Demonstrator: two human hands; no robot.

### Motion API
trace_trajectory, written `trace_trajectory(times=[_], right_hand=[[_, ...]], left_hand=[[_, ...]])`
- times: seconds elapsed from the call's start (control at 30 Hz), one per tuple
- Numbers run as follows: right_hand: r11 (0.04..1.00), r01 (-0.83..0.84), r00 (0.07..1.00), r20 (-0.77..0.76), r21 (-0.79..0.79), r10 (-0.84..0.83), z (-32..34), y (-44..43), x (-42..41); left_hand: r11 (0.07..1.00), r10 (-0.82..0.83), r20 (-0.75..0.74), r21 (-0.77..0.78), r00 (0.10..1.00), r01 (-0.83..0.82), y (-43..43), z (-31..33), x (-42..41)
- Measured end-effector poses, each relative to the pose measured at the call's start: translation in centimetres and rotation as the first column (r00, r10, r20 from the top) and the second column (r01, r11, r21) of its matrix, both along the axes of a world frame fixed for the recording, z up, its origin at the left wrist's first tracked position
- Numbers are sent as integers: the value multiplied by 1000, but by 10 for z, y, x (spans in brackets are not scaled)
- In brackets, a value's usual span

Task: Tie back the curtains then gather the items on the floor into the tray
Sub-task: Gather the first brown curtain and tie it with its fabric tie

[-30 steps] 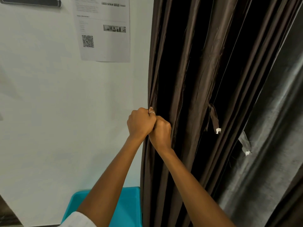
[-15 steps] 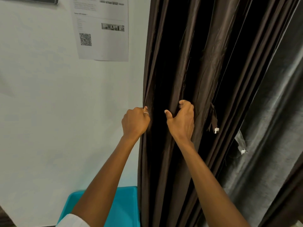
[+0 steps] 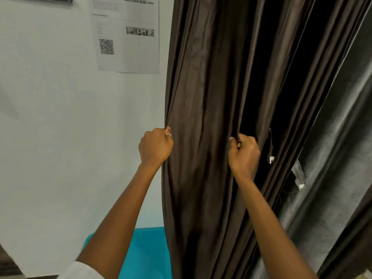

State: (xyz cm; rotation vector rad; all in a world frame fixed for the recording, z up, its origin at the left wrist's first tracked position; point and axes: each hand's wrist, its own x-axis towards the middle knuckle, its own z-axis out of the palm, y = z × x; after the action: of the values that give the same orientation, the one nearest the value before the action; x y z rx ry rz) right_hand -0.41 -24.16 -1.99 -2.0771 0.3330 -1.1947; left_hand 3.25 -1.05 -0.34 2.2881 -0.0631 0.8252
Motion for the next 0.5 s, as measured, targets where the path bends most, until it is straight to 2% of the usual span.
trace_trajectory(times=[0.1,0.33,0.5], right_hand=[[991,-109,990,76,-80,115,-5,32,-8],[933,-329,935,91,-146,343,-12,83,-4],[923,-374,919,95,-91,381,-19,99,1]], left_hand=[[999,-39,-1,28,999,39,-14,0,-6],[982,-189,14,26,982,189,-40,-3,-13],[948,-304,-11,-105,953,301,-42,-7,-8]])
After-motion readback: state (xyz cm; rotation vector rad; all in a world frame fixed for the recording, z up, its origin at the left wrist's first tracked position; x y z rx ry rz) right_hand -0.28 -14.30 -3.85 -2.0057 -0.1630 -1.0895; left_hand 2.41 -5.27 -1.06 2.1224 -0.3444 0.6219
